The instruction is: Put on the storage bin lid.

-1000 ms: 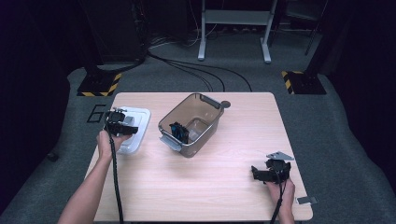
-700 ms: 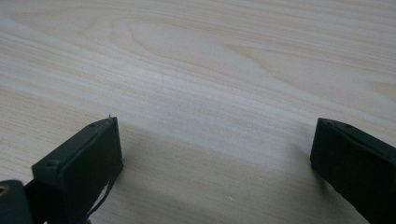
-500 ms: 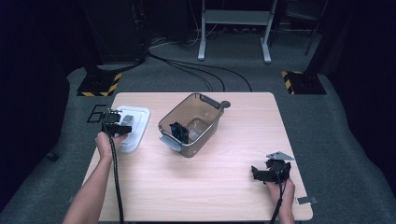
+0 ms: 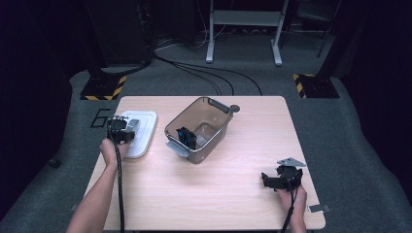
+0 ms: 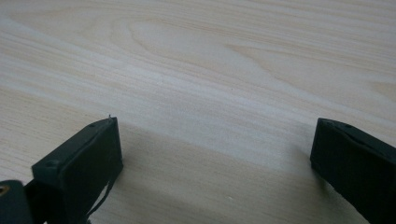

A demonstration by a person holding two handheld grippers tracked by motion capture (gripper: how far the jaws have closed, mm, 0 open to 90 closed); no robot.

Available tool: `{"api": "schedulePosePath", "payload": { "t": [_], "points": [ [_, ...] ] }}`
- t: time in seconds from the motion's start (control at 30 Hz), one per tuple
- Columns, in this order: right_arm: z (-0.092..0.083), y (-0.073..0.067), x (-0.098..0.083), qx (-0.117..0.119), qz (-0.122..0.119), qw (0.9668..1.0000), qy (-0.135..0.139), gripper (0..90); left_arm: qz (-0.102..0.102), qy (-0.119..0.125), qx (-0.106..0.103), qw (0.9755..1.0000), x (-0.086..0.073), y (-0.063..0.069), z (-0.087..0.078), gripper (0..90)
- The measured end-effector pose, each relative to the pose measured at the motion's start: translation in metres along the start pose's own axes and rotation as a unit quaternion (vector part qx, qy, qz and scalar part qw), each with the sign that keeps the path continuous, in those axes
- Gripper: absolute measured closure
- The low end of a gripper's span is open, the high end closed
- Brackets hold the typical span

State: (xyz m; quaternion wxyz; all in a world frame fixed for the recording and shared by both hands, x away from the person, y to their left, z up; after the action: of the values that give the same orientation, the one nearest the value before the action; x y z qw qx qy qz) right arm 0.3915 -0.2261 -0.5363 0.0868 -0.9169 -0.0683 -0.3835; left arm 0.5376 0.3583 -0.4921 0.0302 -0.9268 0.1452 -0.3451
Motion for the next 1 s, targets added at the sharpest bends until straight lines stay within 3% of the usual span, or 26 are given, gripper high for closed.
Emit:
{"api": "schedulePosePath", "payload": {
  "t": [0.07,0.2,0.3,0.47,0.9,1.0],
  "points": [
    [0.000,0.000,0.000,0.000,0.000,1.0000,0.000,1.4,0.001,0.005,-0.005,1.0000,0.002,0.002,-0.005,66.8],
    [0.000,0.000,0.000,0.000,0.000,1.0000,0.000,1.4,0.022,0.005,-0.011,0.9997,0.007,0.005,-0.017,66.8],
    [0.000,0.000,0.000,0.000,0.000,1.0000,0.000,1.4,0.015,0.009,-0.025,0.9995,0.013,0.002,-0.027,66.8],
    [0.000,0.000,0.000,-0.002,-0.001,1.0000,0.000,1.5,0.023,0.021,-0.032,0.9990,0.027,-0.001,-0.050,66.8],
    [0.000,0.000,0.000,-0.001,-0.002,1.0000,0.000,1.5,0.074,0.039,-0.043,0.9956,0.059,0.002,-0.106,66.8],
    [0.000,0.000,0.000,0.001,-0.002,1.0000,0.000,1.5,0.078,0.046,-0.043,0.9950,0.066,0.006,-0.114,66.8]
  ]
}}
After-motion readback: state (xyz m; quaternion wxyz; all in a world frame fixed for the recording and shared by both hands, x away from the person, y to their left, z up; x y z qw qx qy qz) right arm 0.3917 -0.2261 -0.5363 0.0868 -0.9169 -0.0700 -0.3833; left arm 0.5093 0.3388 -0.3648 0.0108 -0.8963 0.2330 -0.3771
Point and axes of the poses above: each handheld gripper's, and its own axes: z roughly forward along the jaws, x roughly out of its top, y roughly to its right, the point moved 1 cm from there along z, roughly forward along the jaws, and after that the axes turned 8 degrees about z, right-handed, at the moved point
